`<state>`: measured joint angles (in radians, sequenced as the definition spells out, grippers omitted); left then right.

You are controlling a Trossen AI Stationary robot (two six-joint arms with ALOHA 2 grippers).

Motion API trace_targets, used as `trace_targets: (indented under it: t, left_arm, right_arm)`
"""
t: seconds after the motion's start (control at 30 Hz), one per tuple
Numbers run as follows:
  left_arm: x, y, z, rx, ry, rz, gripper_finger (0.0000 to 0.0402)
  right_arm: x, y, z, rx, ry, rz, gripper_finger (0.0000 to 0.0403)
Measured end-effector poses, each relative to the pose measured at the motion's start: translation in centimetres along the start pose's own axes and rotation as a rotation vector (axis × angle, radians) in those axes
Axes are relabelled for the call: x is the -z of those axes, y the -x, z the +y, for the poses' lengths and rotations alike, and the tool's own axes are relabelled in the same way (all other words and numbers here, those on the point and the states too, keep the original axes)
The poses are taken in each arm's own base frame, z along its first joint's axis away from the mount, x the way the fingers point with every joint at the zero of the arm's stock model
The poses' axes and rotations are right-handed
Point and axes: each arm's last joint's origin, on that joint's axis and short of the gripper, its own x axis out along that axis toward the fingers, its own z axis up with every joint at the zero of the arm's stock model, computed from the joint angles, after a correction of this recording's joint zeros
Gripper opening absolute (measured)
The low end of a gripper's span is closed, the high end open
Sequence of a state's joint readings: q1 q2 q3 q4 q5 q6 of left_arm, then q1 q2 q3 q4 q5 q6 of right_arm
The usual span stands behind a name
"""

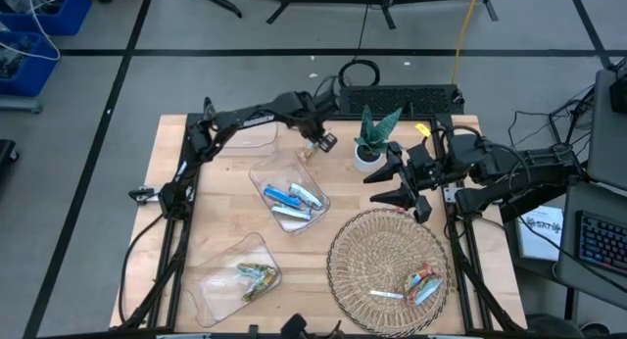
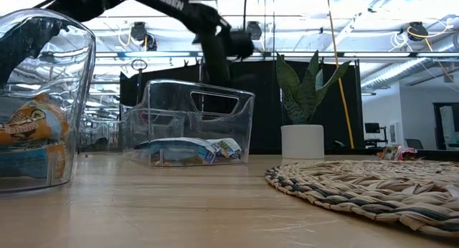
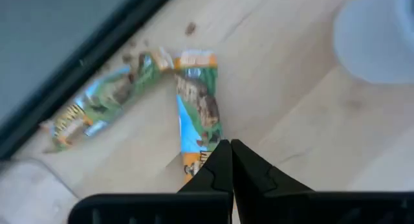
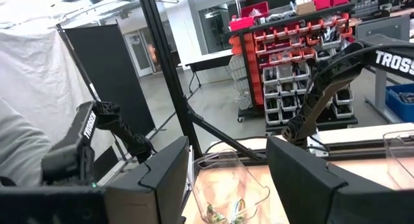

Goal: Pick and place Granola Bars by type
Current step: Put the yellow granola bar into the bottom transparent bin

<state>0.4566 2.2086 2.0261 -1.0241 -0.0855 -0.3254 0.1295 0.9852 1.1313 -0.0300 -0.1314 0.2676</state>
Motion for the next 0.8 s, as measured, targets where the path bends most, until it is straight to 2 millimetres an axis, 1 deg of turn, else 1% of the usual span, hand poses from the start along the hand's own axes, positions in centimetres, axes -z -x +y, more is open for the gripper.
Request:
trace_targets:
  t: [0.07, 0.13, 0.2, 0.27, 0.33, 0.37, 0.43, 0.53, 0.6, 0.7, 0.8]
  left_arm:
    - [-0.6, 1.1, -0.2, 0.004, -0.005, -0.035, 0.0001]
    - [-0.9, 1.8, -0.2, 0.001, -0.006, -0.047, 0.0001]
    - [-0.8, 1.8, -0.1, -0.009, -0.007, -0.038, 0.0001]
    - [-0.7, 1.5, 0.0, 0.005, -0.013, -0.023, 0.0002]
    - [-0.4, 1.1, 0.0, 0.023, -0.032, 0.005, 0.0012]
    - [-0.3, 1.0, 0.0, 0.025, -0.032, 0.018, 0.0026]
    - [-0.2, 1.0, 0.0, 0.031, -0.027, 0.021, 0.0065]
    - [-0.4, 1.0, 0.0, 0.019, -0.026, 0.004, 0.0142]
    - [-0.5, 0.7, 0.3, -0.027, -0.003, -0.007, 0.0195]
    - [-0.5, -0.8, 0.8, -0.047, 0.031, 0.02, 0.0263]
    - [-0.3, -3.0, 1.0, -0.08, 0.038, 0.067, 0.0312]
  right_arm:
    - [0.0, 0.0, 0.0, -0.001, 0.0, -0.004, 0.0199]
    - [0.0, 0.0, 0.0, -0.001, 0.001, -0.004, 0.0199]
    - [0.0, 0.0, 0.1, -0.004, 0.0, -0.003, 0.0199]
    - [0.0, 0.0, 0.1, -0.009, 0.0, -0.001, 0.0199]
    - [0.0, 0.0, 0.1, -0.031, 0.004, 0.005, 0.0199]
    - [0.0, 0.0, 0.1, -0.032, 0.008, 0.005, 0.0199]
    - [0.0, 0.0, 0.1, -0.033, 0.018, 0.005, 0.0199]
    - [0.0, 0.0, 0.1, -0.033, 0.023, 0.005, 0.0199]
    - [0.0, 0.0, 0.1, -0.032, 0.022, 0.006, 0.0199]
    - [0.0, 0.0, 0.1, -0.033, 0.021, 0.006, 0.0199]
    - [0.0, 0.0, 0.1, -0.033, 0.013, 0.006, 0.0199]
